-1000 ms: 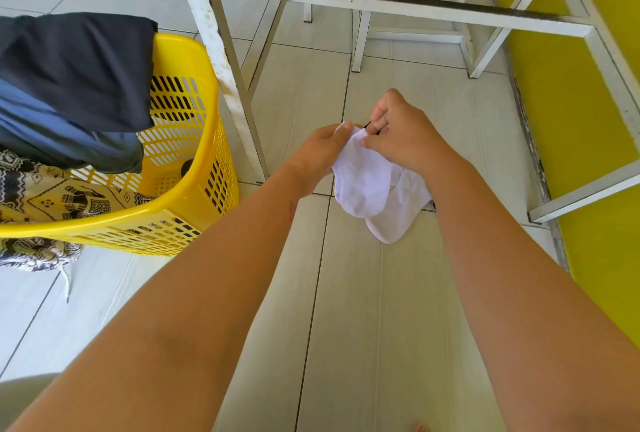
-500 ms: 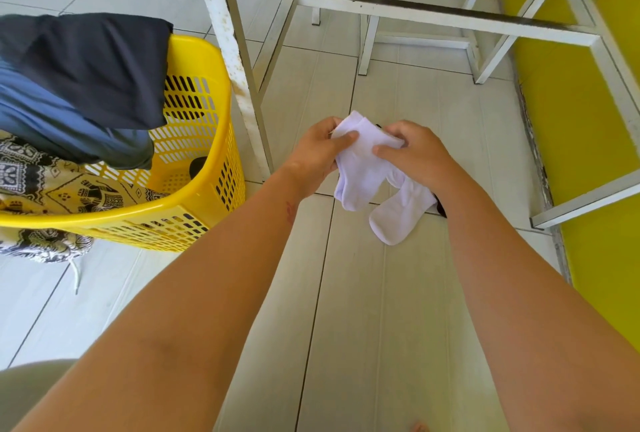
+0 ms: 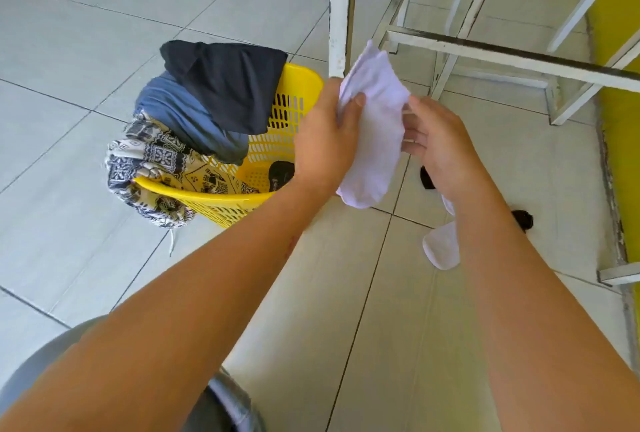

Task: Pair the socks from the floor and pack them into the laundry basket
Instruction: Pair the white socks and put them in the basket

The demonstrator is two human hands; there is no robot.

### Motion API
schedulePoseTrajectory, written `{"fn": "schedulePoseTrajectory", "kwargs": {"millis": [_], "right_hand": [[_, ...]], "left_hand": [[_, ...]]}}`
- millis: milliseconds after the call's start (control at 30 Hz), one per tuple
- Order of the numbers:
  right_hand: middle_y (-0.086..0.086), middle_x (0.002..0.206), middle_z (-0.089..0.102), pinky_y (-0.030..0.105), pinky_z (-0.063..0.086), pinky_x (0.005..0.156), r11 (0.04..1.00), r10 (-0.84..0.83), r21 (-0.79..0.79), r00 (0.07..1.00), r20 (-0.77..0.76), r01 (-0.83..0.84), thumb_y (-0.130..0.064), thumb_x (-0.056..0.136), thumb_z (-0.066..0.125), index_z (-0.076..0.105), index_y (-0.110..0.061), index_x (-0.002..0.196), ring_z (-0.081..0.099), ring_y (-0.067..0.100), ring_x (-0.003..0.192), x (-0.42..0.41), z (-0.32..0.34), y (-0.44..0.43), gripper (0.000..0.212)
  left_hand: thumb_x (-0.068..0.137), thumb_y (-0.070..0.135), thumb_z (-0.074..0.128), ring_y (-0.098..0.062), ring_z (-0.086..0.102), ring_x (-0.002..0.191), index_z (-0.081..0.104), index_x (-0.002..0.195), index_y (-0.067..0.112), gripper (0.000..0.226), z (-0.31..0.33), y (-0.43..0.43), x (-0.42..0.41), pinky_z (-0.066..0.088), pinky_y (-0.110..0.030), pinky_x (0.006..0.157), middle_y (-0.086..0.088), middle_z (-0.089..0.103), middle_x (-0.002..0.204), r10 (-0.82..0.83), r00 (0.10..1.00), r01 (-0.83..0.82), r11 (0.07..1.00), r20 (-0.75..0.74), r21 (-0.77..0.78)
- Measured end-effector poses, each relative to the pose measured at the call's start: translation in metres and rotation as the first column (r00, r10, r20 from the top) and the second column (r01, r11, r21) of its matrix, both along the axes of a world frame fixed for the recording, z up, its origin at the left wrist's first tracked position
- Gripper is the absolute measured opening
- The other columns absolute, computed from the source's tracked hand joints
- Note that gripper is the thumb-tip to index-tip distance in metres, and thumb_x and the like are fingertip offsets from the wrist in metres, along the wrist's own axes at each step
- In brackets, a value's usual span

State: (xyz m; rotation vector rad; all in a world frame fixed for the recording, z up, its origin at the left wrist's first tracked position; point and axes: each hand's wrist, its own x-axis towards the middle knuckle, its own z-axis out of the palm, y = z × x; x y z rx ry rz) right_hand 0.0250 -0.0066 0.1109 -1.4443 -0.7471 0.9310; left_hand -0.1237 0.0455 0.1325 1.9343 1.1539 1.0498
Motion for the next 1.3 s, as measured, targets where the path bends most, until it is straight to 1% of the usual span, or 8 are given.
{"fn": "schedulePoseTrajectory", "kwargs": {"millis": [100, 200, 300, 500, 700, 833, 1100, 1300], "right_hand": [[-0.011, 0.119, 0.068, 0.031, 0.048, 0.1, 0.999, 0.015, -0.034, 0.963, 0.268, -0.007, -0.041, 0.088, 0.056, 0.067, -0.029, 0.115, 0.062, 0.006, 0.11, -0.037, -0.005, 0.027, 0.031], [-0.002, 0.144, 0.053, 0.03, 0.037, 0.109, 0.995, 0.101, -0.046, 0.777, 0.622, -0.092, -0.036, 0.095, 0.054, 0.054, -0.018, 0.137, 0.048, 0.011, 0.131, -0.073, -0.025, 0.047, 0.046], [0.011, 0.158, 0.033, 0.037, 0.027, 0.119, 0.994, 0.111, -0.077, 0.597, 0.795, -0.082, -0.035, 0.098, 0.052, 0.041, -0.008, 0.147, 0.027, 0.024, 0.148, -0.094, -0.053, 0.057, 0.057], [0.008, 0.164, 0.014, 0.036, 0.015, 0.123, 0.995, 0.094, -0.073, 0.539, 0.837, -0.061, -0.032, 0.099, 0.034, 0.022, -0.011, 0.155, 0.008, 0.02, 0.153, -0.1, -0.069, 0.057, 0.061], [0.007, 0.165, 0.012, 0.029, 0.012, 0.123, 0.998, 0.055, -0.028, 0.589, 0.806, -0.055, -0.029, 0.1, 0.024, 0.02, -0.01, 0.155, 0.008, 0.016, 0.153, -0.103, -0.075, 0.058, 0.058], [0.009, 0.164, 0.014, 0.032, 0.014, 0.124, 0.999, 0.027, 0.007, 0.615, 0.788, -0.052, -0.021, 0.102, 0.026, 0.022, -0.007, 0.154, 0.011, 0.017, 0.152, -0.105, -0.078, 0.058, 0.054], [0.004, 0.163, 0.013, 0.028, 0.013, 0.123, 0.999, -0.003, 0.035, 0.665, 0.747, -0.035, -0.013, 0.102, 0.031, 0.022, -0.006, 0.154, 0.012, 0.015, 0.152, -0.108, -0.078, 0.06, 0.054], [0.007, 0.164, 0.013, 0.031, 0.013, 0.123, 0.999, 0.013, 0.022, 0.66, 0.751, -0.044, -0.019, 0.102, 0.027, 0.02, -0.007, 0.155, 0.011, 0.015, 0.152, -0.107, -0.081, 0.062, 0.055]], "left_hand": [[0.1, 0.028, 0.045, -0.024, 0.054, 0.074, 0.054, 0.108, 0.008, 0.024, 0.02, 0.028, -0.033, 0.037, -0.032, 0.062, 0.0, 0.058, 0.08, 0.14, 0.99, -0.14, 0.988, -0.004, 0.07], [0.099, 0.026, 0.045, -0.023, 0.044, 0.071, 0.048, 0.093, 0.013, 0.015, 0.015, 0.062, -0.068, 0.029, -0.029, 0.063, 0.004, 0.048, 0.07, 0.252, 0.963, -0.248, 0.967, -0.096, 0.053], [0.098, 0.026, 0.046, -0.027, 0.048, 0.08, 0.051, 0.095, 0.009, 0.018, -0.003, 0.09, -0.094, 0.031, -0.032, 0.066, -0.007, 0.056, 0.082, 0.226, 0.917, -0.243, 0.97, -0.33, -0.01], [0.097, 0.022, 0.047, -0.038, 0.059, 0.103, 0.061, 0.103, 0.004, 0.024, -0.059, 0.134, -0.106, 0.042, -0.037, 0.078, -0.021, 0.064, 0.106, -0.156, 0.724, -0.011, 0.971, -0.672, -0.237], [0.099, 0.024, 0.046, -0.034, 0.057, 0.112, 0.06, 0.119, 0.006, 0.031, -0.104, 0.165, -0.082, 0.042, -0.041, 0.093, -0.017, 0.062, 0.119, -0.414, 0.523, 0.179, 0.908, -0.745, -0.379], [0.098, 0.023, 0.046, -0.034, 0.056, 0.115, 0.058, 0.121, 0.009, 0.029, -0.129, 0.18, -0.068, 0.043, -0.038, 0.089, -0.015, 0.06, 0.123, -0.523, 0.407, 0.237, 0.852, -0.749, -0.466], [0.09, 0.004, 0.051, -0.033, 0.056, 0.108, 0.045, 0.138, 0.018, 0.05, -0.155, 0.184, -0.069, 0.046, -0.036, 0.079, -0.014, 0.056, 0.128, -0.606, 0.357, 0.206, 0.793, -0.711, -0.573], [0.099, 0.017, 0.047, -0.036, 0.047, 0.128, 0.018, 0.153, 0.018, 0.062, -0.147, 0.181, -0.064, 0.044, -0.044, 0.099, -0.015, 0.039, 0.149, -0.632, 0.31, 0.188, 0.773, -0.71, -0.606]]}}
